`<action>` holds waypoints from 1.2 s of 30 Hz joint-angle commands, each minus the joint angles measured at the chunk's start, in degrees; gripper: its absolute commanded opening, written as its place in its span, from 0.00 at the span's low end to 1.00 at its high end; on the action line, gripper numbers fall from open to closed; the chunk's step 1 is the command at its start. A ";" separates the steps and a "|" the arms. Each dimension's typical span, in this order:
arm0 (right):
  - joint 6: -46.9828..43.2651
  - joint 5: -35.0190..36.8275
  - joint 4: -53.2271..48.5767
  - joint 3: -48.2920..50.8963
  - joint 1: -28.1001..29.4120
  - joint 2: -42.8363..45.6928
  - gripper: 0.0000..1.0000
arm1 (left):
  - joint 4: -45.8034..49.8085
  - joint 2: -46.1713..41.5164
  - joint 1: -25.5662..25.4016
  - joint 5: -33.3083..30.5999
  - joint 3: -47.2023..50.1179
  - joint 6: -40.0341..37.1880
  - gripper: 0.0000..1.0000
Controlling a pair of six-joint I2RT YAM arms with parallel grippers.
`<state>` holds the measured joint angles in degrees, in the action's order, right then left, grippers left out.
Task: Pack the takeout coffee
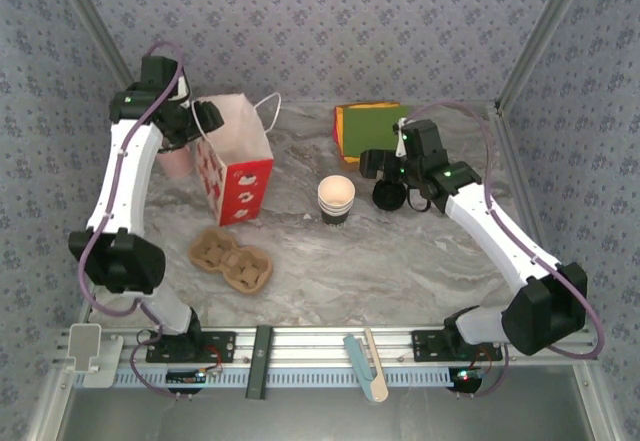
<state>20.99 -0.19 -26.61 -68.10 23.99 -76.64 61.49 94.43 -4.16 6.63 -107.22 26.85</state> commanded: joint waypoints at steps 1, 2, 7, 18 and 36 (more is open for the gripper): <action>-0.05 0.66 -2.31 -2.55 1.25 -0.30 1.00 | -1.03 -3.85 0.05 -2.45 4.73 -0.18 0.69; -0.07 0.56 -2.54 -2.81 1.54 -0.60 1.00 | -1.36 -4.33 0.20 -3.04 6.02 -0.51 0.68; -0.25 1.46 -3.47 -4.59 3.24 -2.25 1.00 | -1.89 -4.08 0.27 -3.58 8.24 -1.98 0.56; -0.60 4.44 -4.41 -5.96 5.21 -2.42 1.00 | -2.14 -2.22 0.10 -3.84 5.78 -2.14 0.08; -0.95 6.60 -5.47 -6.67 4.92 -2.47 1.00 | -8.52 11.75 -6.52 10.12 -13.00 1.83 0.06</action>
<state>20.97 4.80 -30.52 -72.84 29.02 -78.94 53.23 103.61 -9.39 13.78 -115.02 29.43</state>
